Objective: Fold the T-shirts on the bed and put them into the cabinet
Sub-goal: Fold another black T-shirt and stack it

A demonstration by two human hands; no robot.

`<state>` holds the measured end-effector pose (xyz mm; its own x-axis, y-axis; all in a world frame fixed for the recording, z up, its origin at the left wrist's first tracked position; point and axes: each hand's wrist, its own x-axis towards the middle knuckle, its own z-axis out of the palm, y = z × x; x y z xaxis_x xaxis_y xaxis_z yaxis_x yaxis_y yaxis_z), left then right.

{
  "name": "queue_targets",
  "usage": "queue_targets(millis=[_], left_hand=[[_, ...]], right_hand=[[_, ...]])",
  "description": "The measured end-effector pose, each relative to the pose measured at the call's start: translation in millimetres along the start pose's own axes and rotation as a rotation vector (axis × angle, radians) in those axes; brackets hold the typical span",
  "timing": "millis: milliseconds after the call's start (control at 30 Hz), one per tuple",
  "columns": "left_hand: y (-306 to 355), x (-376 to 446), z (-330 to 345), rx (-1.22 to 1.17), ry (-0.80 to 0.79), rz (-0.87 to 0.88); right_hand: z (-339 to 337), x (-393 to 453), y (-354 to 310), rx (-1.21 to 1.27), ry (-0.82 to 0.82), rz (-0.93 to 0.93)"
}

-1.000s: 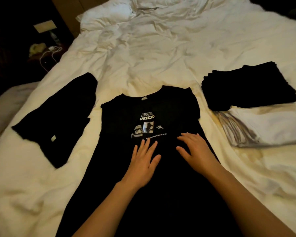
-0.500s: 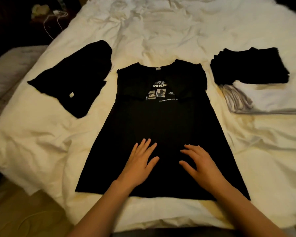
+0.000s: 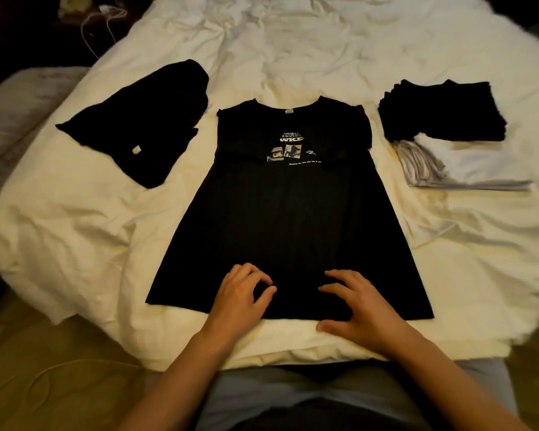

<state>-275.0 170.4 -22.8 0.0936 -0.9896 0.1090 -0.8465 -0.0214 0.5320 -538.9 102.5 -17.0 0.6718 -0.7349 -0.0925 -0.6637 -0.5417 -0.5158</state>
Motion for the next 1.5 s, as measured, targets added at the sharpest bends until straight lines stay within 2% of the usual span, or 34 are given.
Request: queue_targets(millis=[200,400,600,767,900,1067,1267,1367,1500], left_hand=[[-6,-15,-5,0.009,-0.088,0.05],[-2,-16,-12,0.083,-0.161,0.043],[-4,-22,-14,0.018,-0.16,0.066],[-2,-22,-17,0.023,-0.186,0.041],[-5,-23,-16,0.036,-0.19,0.037],[-10,-23,-11,0.084,-0.086,0.09],[-7,-26,-18,0.134,0.126,0.091],[2,-30,-26,0.158,0.202,0.023],[-1,-34,-27,0.026,0.28,-0.154]], right_hand=[[7,-2,6,-0.032,-0.086,-0.013],[14,5,6,-0.122,0.05,-0.099],[14,4,9,-0.152,-0.023,-0.059],[20,8,10,-0.183,0.084,-0.108],[16,7,10,-0.134,0.094,-0.113],[-1,9,1,0.081,0.114,0.029],[-8,10,-10,-0.065,0.236,0.036],[-13,8,-20,-0.076,0.289,0.04],[-22,7,-29,0.172,0.299,0.141]])
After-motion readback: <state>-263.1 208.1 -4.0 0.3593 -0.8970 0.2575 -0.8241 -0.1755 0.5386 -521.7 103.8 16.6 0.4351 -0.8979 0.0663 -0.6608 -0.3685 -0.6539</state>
